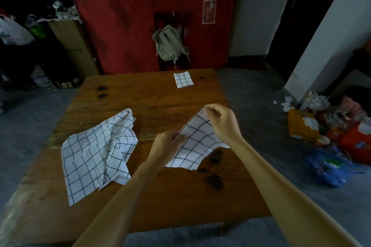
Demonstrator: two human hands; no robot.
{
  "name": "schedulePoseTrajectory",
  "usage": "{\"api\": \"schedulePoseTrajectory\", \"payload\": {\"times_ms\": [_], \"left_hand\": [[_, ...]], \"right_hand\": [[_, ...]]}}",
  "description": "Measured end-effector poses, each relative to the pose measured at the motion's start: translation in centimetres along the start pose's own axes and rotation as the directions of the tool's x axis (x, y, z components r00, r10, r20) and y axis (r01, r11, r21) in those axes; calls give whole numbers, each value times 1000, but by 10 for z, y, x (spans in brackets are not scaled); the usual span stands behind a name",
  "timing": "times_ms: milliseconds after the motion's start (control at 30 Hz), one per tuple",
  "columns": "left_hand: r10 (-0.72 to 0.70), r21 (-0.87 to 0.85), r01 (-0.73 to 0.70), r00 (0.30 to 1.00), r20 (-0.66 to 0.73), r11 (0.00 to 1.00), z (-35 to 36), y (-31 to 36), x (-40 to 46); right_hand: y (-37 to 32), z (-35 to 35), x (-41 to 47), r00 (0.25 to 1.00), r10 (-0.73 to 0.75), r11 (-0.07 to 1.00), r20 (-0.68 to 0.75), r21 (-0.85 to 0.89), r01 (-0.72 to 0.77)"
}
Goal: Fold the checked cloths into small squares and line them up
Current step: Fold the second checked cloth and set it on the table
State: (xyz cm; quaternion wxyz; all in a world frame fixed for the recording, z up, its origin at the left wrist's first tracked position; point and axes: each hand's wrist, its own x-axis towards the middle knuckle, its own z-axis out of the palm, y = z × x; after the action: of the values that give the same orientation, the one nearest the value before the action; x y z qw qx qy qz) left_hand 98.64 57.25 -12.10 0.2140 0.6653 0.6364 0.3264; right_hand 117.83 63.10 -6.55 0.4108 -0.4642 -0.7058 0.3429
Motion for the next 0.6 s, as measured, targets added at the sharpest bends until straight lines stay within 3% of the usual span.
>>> {"api": "schedulePoseTrajectory", "payload": {"times_ms": [233, 600], "left_hand": [[-133, -4, 133, 990, 56, 991, 2, -15, -10], [-98, 43, 93, 989, 108, 995, -12, -24, -6]], "right_hand": [[10, -13, 6, 988, 69, 997, -137, -18, -72], [15, -6, 3, 979, 69, 994, -193, -71, -84]]}}
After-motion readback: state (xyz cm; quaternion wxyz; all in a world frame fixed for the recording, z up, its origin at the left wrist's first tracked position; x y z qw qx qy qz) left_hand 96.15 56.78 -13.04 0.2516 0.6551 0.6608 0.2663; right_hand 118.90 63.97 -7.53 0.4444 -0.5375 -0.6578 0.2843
